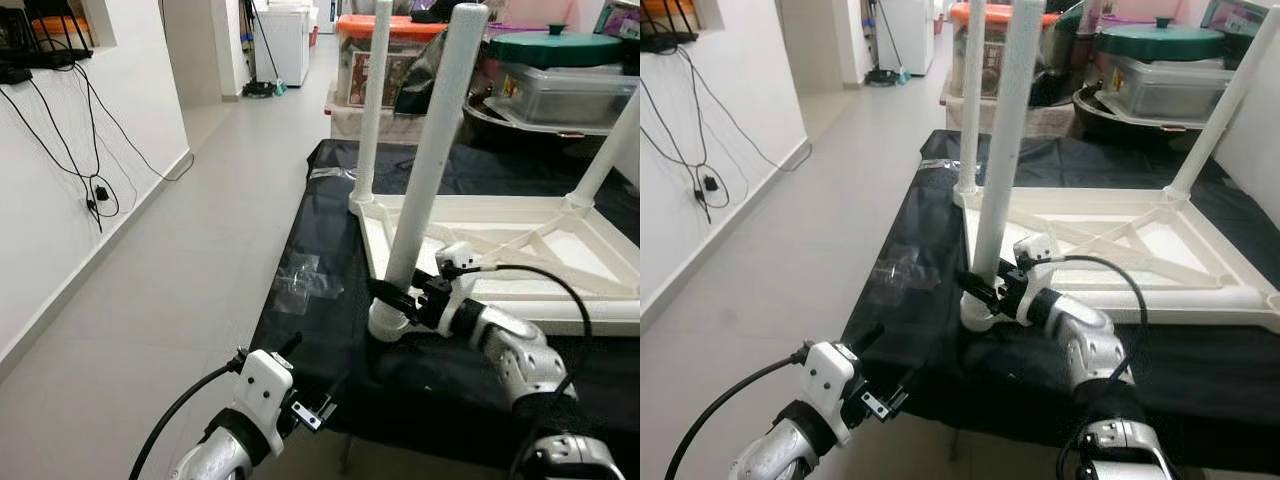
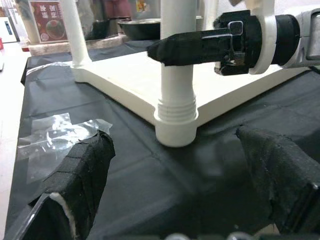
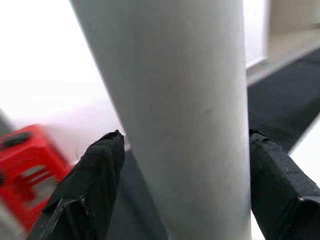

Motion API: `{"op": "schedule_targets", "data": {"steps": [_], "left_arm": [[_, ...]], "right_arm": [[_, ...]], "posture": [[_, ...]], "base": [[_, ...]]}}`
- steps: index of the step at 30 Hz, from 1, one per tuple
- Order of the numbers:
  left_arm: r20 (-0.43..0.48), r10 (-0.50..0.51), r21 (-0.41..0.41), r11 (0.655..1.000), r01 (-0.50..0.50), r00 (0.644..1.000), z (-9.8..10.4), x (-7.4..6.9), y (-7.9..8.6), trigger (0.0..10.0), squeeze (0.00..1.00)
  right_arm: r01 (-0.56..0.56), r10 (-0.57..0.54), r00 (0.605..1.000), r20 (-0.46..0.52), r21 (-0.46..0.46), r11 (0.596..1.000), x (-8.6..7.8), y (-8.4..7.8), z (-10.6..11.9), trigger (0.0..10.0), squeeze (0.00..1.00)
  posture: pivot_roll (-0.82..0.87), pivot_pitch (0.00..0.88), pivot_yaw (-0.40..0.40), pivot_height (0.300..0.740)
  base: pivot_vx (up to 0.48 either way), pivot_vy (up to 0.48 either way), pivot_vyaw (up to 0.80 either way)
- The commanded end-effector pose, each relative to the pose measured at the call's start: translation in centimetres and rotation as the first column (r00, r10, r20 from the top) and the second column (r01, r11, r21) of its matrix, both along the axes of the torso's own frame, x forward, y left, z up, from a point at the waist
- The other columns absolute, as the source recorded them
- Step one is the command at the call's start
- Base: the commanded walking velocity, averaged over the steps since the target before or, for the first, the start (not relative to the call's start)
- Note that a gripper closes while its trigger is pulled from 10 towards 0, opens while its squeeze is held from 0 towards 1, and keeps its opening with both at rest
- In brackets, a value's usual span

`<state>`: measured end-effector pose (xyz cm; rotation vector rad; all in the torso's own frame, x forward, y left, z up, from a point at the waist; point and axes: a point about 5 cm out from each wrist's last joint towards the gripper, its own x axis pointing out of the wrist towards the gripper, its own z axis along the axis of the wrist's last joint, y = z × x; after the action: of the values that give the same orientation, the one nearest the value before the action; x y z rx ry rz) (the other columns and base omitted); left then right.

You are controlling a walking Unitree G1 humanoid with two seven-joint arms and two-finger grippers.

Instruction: Building children table

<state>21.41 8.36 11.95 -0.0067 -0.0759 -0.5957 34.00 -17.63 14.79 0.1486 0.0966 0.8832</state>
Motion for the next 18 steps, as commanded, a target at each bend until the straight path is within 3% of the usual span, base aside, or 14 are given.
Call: {"op": "schedule_targets", "data": {"steps": [1, 6, 8, 16, 17, 18], "left_arm": [[-0.017, -0.001, 0.013, 1.0, 0.001, 1.0, -0.4, 0.0, -0.1, 10.0, 0.0], [-0.017, 0.0, 0.012, 1.0, 0.001, 1.0, -0.4, 0.0, -0.1, 10.0, 0.0], [-0.02, -0.003, 0.012, 1.0, 0.003, 1.0, -0.5, -0.1, -0.1, 10.0, 0.0], [-0.022, -0.004, 0.015, 1.0, 0.004, 1.0, -0.6, -0.2, 0.0, 10.0, 0.0], [-0.023, -0.003, 0.016, 1.0, 0.004, 1.0, -0.6, -0.2, 0.0, 10.0, 0.0], [-0.024, -0.003, 0.016, 1.0, 0.004, 1.0, -0.7, -0.2, 0.0, 10.0, 0.0]], "right_arm": [[-0.153, 0.154, 0.988, -0.007, 0.032, 0.988, -0.1, 1.9, 0.3, 10.0, 0.0], [-0.233, 0.233, 0.972, 0.014, 0.048, 0.971, -0.1, 2.8, 0.9, 10.0, 0.0], [-0.261, 0.261, 0.965, 0.013, 0.03, 0.965, -0.1, 3.7, 0.3, 10.0, 0.0], [-0.383, 0.383, 0.923, -0.017, 0.033, 0.923, -0.6, 4.8, -0.4, 10.0, 0.0], [-0.375, 0.376, 0.926, -0.025, 0.015, 0.927, -0.6, 4.8, -0.7, 0.0, 0.0], [-0.363, 0.363, 0.931, -0.028, 0.003, 0.932, -0.5, 4.8, -0.9, 0.0, 0.0]], "posture": [[0.07, 0.0, -0.041, 0.74], [0.05, 0.0, -0.04, 0.74], [0.05, 0.0, -0.039, 0.74], [0.06, 0.0, -0.037, 0.74], [0.05, 0.0, -0.034, 0.74], [0.05, 0.0, -0.034, 0.74]], "base": [[0.0, 0.0, 0.0], [0.0, 0.0, 0.0], [0.0, 0.0, 0.0], [0.0, 0.0, 0.0], [0.0, 0.0, 0.0], [0.0, 0.0, 0.0]]}}
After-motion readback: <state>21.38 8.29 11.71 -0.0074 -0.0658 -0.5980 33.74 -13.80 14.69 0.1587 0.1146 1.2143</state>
